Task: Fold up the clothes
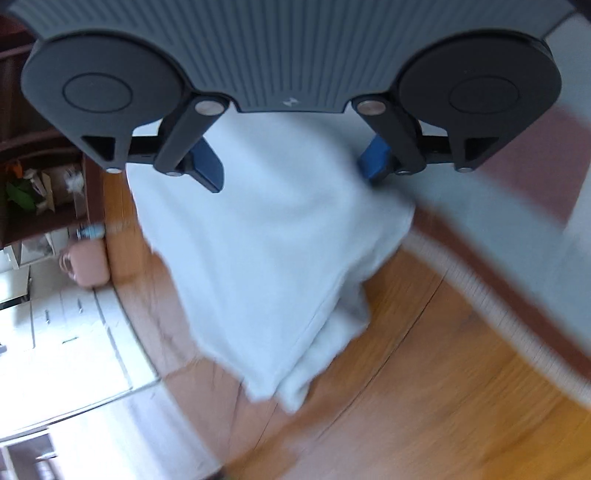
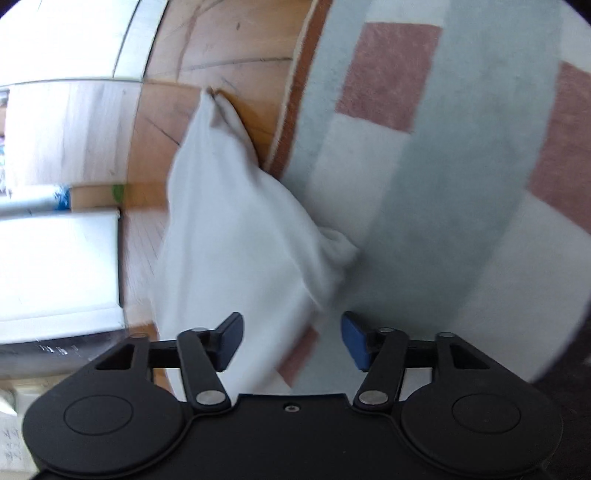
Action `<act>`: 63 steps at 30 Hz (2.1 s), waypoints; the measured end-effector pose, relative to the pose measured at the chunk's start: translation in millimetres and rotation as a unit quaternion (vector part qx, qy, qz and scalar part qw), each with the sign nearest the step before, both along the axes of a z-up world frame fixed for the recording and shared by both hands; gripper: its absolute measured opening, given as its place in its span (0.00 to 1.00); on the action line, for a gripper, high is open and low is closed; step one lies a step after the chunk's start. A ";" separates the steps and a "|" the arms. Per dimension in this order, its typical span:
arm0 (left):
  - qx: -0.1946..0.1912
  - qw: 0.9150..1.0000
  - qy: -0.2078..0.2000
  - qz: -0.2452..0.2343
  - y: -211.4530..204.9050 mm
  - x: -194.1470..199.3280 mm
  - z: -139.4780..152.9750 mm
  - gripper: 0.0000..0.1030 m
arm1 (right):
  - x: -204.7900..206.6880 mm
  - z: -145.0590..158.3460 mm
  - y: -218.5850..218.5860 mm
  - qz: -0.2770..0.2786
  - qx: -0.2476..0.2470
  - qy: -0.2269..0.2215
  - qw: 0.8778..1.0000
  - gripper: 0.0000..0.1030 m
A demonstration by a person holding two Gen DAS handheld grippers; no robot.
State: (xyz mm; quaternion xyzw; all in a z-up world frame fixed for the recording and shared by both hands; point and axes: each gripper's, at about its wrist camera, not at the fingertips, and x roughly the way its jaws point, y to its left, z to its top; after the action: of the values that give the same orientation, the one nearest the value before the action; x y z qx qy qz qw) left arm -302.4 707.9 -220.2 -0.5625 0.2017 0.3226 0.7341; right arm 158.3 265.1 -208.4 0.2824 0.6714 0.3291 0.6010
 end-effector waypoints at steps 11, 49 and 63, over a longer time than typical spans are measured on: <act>0.152 0.984 0.083 0.045 -13.7 14.4 36.1 0.07 | 6.7 26.8 24.3 0.020 0.008 -0.185 0.983 0.16; 0.195 0.956 0.214 -0.049 -66.2 -24.2 70.8 0.31 | -13.4 35.1 -11.7 0.152 -0.062 -0.302 0.939 0.14; 0.109 0.955 0.186 -0.205 -112.1 49.6 37.8 0.47 | -18.9 37.8 -16.6 0.159 -0.055 -0.313 0.935 0.14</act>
State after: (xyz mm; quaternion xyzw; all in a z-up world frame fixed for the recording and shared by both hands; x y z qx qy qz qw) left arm -252.8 595.8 -182.4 -0.3558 0.4093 0.2842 0.7906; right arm 139.4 248.5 -170.6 0.0215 0.5028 0.4543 0.7351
